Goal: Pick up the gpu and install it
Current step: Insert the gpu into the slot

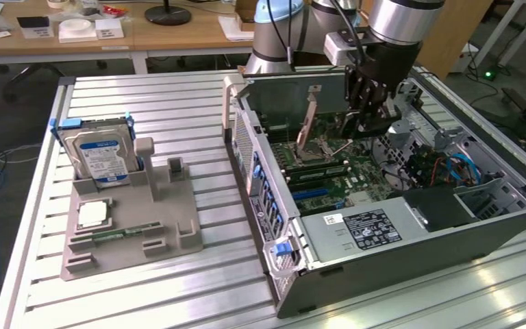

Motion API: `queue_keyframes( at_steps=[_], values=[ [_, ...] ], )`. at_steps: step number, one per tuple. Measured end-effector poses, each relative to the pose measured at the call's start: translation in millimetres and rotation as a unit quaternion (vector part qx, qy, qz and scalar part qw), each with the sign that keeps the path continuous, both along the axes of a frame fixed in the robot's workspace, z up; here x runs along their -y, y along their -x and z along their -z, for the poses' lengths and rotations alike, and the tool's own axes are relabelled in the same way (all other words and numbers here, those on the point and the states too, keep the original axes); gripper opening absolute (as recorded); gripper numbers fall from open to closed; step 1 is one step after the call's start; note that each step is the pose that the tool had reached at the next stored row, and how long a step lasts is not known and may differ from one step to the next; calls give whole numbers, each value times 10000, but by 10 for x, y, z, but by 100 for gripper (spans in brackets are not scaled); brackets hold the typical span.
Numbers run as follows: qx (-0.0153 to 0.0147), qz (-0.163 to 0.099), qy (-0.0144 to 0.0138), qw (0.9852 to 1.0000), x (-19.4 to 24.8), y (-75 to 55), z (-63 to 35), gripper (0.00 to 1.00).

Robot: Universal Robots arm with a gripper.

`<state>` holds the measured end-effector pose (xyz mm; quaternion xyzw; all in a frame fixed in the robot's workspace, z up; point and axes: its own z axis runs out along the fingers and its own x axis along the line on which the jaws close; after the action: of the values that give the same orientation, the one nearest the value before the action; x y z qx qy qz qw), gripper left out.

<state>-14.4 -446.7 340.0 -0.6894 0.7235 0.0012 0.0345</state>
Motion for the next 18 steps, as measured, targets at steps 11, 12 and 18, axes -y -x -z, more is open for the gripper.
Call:
queue_keyframes(
  at_steps=[11, 12, 18],
  values=[
    [-15, 0, -1, 10000, 24, 18, 129, 28],
    [-16, 0, -1, 10000, 25, 19, 146, 28],
    [-22, -13, 12, 10000, 34, 16, 217, 28]
  ],
)
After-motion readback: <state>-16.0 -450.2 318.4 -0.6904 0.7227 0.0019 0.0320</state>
